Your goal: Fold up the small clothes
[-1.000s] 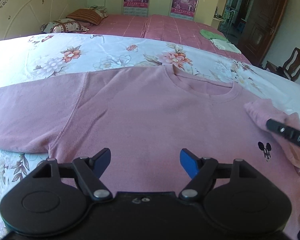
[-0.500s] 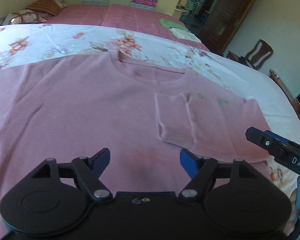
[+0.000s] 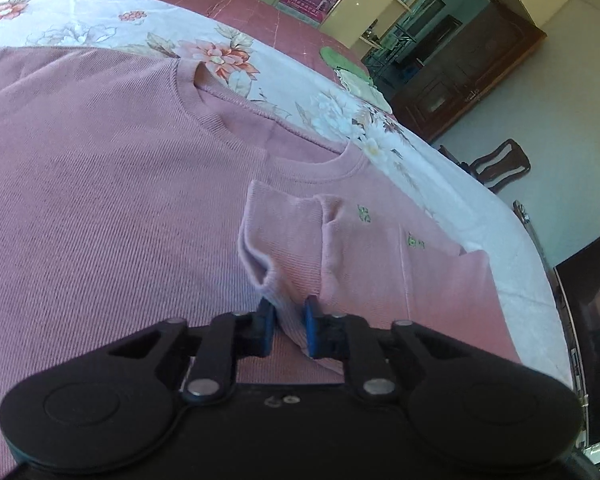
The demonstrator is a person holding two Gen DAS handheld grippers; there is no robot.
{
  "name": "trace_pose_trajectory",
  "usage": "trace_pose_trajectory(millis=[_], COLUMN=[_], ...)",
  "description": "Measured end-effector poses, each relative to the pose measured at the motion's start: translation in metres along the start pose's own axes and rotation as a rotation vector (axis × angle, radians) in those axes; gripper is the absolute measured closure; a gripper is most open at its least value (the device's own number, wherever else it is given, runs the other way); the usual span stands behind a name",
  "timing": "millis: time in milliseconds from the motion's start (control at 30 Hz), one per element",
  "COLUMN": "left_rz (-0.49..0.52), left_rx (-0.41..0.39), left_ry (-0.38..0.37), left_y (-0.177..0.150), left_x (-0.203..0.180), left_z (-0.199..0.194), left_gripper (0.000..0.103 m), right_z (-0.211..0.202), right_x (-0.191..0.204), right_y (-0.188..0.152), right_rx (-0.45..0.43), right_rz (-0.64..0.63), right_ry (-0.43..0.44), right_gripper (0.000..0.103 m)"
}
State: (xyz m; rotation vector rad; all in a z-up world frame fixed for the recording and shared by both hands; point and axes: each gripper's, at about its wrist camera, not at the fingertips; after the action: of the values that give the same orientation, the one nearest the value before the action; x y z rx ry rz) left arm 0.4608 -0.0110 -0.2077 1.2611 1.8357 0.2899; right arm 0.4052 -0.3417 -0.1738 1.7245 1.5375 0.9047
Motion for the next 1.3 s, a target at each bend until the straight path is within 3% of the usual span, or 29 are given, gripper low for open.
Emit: trace_pose_trajectory(millis=[100, 267, 367, 400, 467, 633, 700, 800, 867, 967, 1033, 1100, 1167, 1200, 1300], left_rz=[0.004, -0.005, 0.006, 0.006, 0.035, 0.044, 0.064, 0.089, 0.103, 0.128, 0.121, 0.127, 0.138, 0.149, 0.197], left_rx=[-0.051, -0.164, -0.248, -0.268, -0.316, -0.332, -0.306, -0.265, -0.24, -0.176, -0.186, -0.225, -0.263, -0.279, -0.271], left_ry=[-0.003, -0.041, -0.02, -0.01, 0.026, 0.111, 0.128, 0.146, 0.16, 0.193, 0.214, 0.241, 0.239, 0.231, 0.189], left_y=[0.001, 0.017, 0.03, 0.035, 0.042, 0.047, 0.045, 0.032, 0.024, 0.019, 0.021, 0.024, 0.027, 0.029, 0.029], left_x=[0.0, -0.004, 0.001, 0.006, 0.013, 0.037, 0.043, 0.049, 0.052, 0.059, 0.062, 0.063, 0.06, 0.056, 0.04], left_z=[-0.002, -0.032, -0.057, -0.063, -0.075, -0.084, -0.08, -0.072, -0.068, -0.06, -0.068, -0.084, -0.099, -0.103, -0.096], left_gripper=[0.096, 0.097, 0.097, 0.097, 0.097, 0.097, 0.097, 0.097, 0.097, 0.095, 0.081, 0.076, 0.066, 0.06, 0.054], right_z=[0.008, 0.019, 0.021, 0.022, 0.029, 0.046, 0.046, 0.042, 0.043, 0.04, 0.03, 0.011, -0.002, -0.003, 0.013], right_x=[0.0, -0.001, 0.003, 0.006, 0.011, 0.027, 0.026, 0.014, 0.004, 0.007, 0.003, 0.004, 0.008, 0.011, 0.025], right_y=[-0.003, -0.005, -0.002, -0.001, 0.003, 0.004, 0.004, 0.001, -0.001, 0.003, 0.007, 0.011, 0.018, 0.022, 0.03], right_rx=[0.011, 0.03, 0.014, 0.008, 0.012, 0.025, 0.027, 0.018, 0.036, 0.058, 0.066, 0.011, -0.048, -0.056, -0.037], right_rz=[-0.011, -0.002, 0.001, 0.003, 0.004, -0.043, -0.039, -0.007, 0.032, -0.014, 0.022, 0.034, 0.028, 0.026, 0.02], right_ry=[-0.012, -0.011, 0.01, 0.02, 0.036, 0.039, 0.054, 0.002, 0.011, 0.02, 0.042, 0.049, 0.051, 0.057, 0.086], right_gripper=[0.03, 0.03, 0.033, 0.048, 0.061, 0.061, 0.091, 0.091, 0.091, 0.09, 0.09, 0.073, 0.064, 0.064, 0.064])
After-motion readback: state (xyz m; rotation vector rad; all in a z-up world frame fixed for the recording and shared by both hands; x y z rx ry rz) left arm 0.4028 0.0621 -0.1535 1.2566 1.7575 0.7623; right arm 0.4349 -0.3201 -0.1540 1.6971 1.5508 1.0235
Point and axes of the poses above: each gripper's, at about its wrist camera, not at the fingertips, and z roughly the way its jaws point, x to its left, y to its top, and after that the axes turned 12 degrees about -x, right-handed
